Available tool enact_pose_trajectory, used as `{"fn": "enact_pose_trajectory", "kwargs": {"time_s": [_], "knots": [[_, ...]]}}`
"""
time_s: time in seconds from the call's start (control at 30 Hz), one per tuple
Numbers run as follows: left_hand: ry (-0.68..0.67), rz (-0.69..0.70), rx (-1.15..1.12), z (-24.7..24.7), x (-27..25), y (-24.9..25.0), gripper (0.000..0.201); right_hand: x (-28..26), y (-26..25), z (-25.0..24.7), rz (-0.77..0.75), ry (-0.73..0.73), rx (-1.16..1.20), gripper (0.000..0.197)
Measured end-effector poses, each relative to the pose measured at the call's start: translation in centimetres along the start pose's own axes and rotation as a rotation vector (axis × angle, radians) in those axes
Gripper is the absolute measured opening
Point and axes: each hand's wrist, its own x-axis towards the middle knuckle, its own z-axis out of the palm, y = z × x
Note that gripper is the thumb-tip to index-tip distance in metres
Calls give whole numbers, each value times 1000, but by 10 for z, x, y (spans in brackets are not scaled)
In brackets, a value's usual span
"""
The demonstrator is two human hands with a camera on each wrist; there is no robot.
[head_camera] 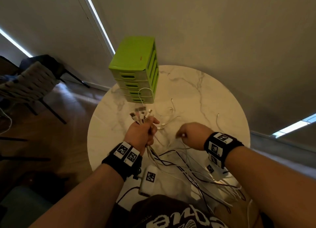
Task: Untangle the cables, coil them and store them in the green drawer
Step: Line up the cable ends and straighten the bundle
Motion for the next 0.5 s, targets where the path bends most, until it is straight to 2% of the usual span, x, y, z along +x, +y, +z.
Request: {"fn": "enact_pose_trajectory", "kwargs": {"time_s": [0.03, 0.07, 0.13, 0.17, 0.27, 0.37, 0.5], "knots": [[-24, 13, 47, 3, -3, -2, 34, 3, -10, -6, -4, 71, 177, 32], [-56, 28, 85, 5, -7, -4, 34, 6, -21, -12, 16, 101, 458, 33], [-116, 45, 147, 8, -14, -6, 34, 11, -43, -20, 86, 34, 1092, 29], [-146, 43, 182, 9, -16, -7, 33, 13, -50, -23, 111, 2, 1313, 28], [-199, 8, 289, 10, -18, -12, 30, 18, -57, -34, 76, 22, 1506, 33], [-156, -76, 326, 2, -17, -21, 32, 22, -52, -49, 28, 70, 1699, 31], [-106, -143, 318, -12, -17, -32, 32, 32, -45, -55, 158, 132, 1771, 21]]}}
